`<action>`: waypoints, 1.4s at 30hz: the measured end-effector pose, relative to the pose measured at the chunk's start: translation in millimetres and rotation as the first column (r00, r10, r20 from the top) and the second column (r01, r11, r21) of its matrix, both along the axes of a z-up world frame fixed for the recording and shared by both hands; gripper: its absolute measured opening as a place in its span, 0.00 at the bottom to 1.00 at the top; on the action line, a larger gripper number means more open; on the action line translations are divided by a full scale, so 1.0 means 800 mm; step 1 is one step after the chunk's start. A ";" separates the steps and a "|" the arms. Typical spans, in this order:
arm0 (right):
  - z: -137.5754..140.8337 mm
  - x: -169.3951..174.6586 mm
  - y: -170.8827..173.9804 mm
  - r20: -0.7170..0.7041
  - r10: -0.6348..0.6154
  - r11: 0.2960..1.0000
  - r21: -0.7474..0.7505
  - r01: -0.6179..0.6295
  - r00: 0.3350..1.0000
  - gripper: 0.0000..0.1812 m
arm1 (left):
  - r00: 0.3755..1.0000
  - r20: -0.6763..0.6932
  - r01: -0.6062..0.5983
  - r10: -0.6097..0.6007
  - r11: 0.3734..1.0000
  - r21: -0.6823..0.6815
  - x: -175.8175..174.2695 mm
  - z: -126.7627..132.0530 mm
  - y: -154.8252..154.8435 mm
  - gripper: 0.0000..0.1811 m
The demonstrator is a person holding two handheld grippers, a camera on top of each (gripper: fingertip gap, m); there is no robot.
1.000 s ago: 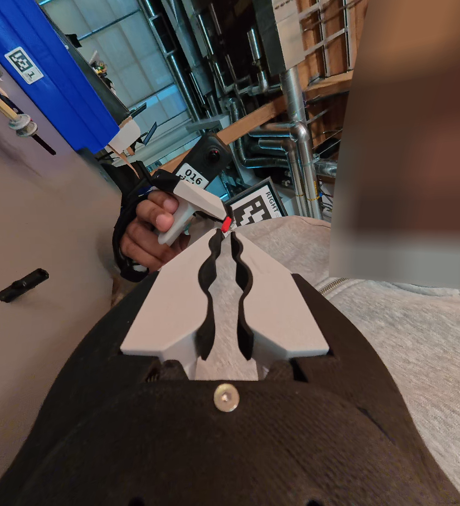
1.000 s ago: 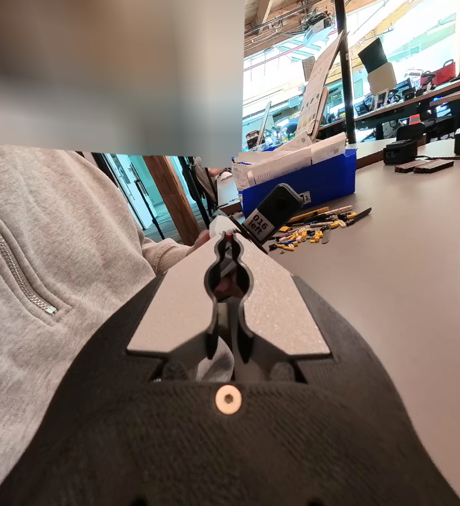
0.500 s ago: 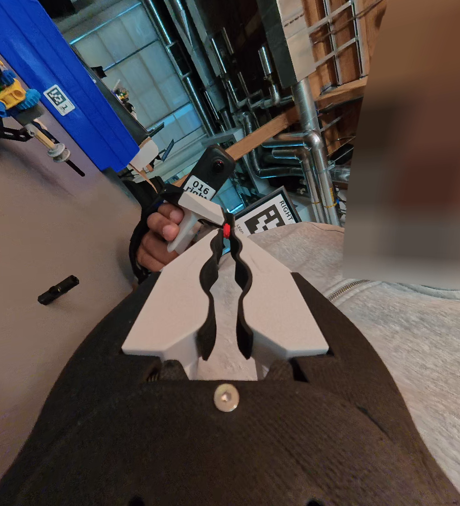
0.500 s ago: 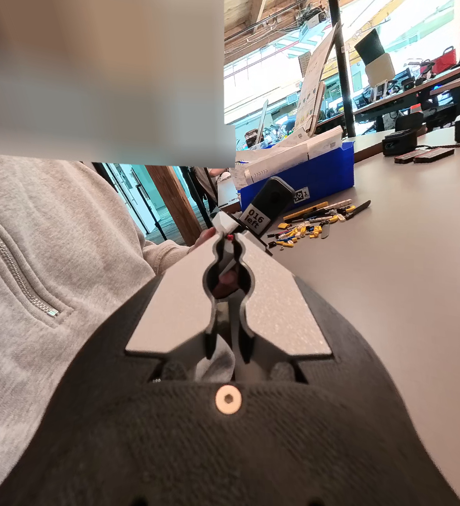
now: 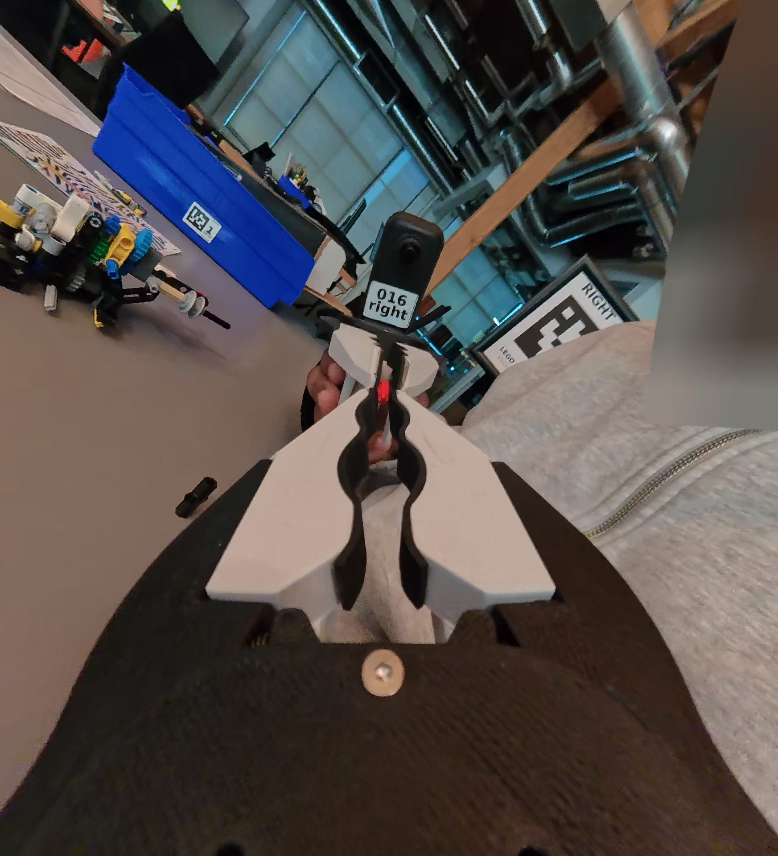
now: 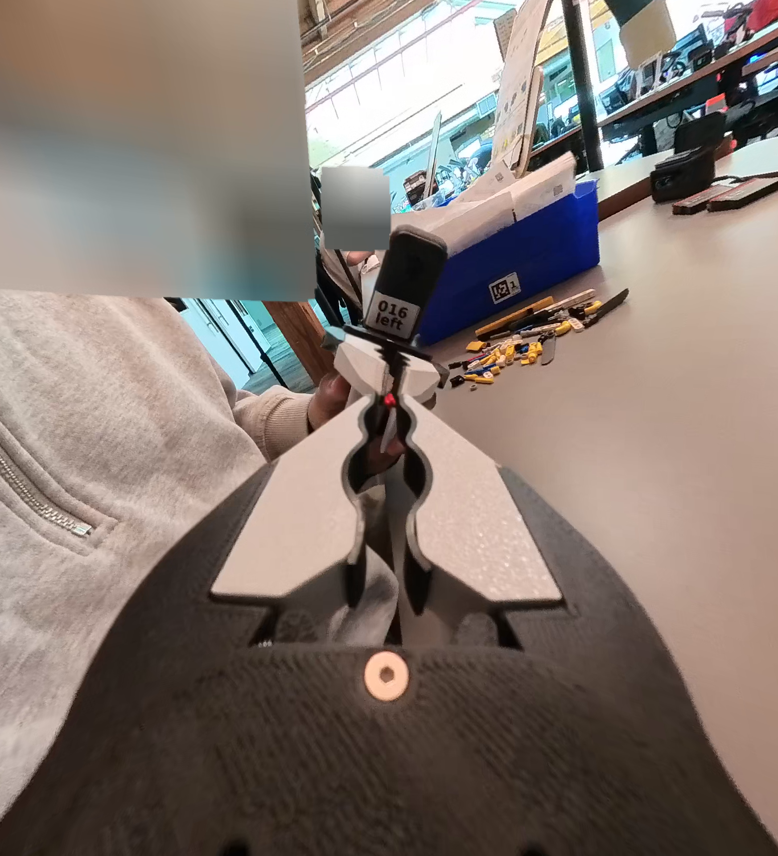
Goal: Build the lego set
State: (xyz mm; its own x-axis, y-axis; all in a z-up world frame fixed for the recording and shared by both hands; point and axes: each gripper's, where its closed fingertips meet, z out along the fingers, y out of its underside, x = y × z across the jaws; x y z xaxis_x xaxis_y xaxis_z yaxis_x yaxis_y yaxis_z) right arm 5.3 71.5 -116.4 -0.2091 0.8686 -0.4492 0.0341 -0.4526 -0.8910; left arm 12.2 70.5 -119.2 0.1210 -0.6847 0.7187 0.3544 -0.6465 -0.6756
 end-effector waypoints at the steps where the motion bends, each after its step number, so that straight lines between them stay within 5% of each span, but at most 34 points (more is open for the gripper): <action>1: -0.001 0.000 0.000 0.005 -0.001 1.000 0.009 0.001 1.000 0.01 | 1.000 -0.010 0.003 -0.003 1.000 0.009 0.001 0.000 -0.001 0.01; 13: -0.001 0.003 0.000 0.043 0.013 0.999 0.032 -0.014 0.999 0.01 | 0.999 -0.042 -0.020 0.022 0.999 0.036 0.005 0.001 -0.003 0.04; 18: -0.012 0.008 0.030 0.212 -0.077 0.997 0.012 0.076 0.974 0.01 | 0.964 -0.188 -0.188 0.186 0.982 0.010 -0.003 -0.024 0.010 0.13; 22: -0.054 0.011 0.043 0.513 -0.143 0.988 0.123 0.093 0.847 0.01 | 0.929 -0.243 -0.302 0.280 0.952 -0.058 -0.022 -0.043 0.008 0.12; 28: -0.090 0.004 0.032 0.776 -0.153 0.964 0.252 -0.079 0.612 0.01 | 0.852 -0.370 -0.422 0.369 0.904 -0.069 -0.075 -0.062 0.009 0.10; 34: -0.108 0.001 0.034 0.888 -0.203 0.925 0.312 -0.216 0.413 0.01 | 0.847 -0.323 -0.480 0.421 0.868 -0.128 -0.104 -0.061 0.012 0.08; 42: -0.113 -0.003 0.031 0.921 -0.227 0.914 0.313 -0.257 0.315 0.01 | 0.884 -0.253 -0.450 0.393 0.862 -0.232 -0.110 -0.069 0.015 0.06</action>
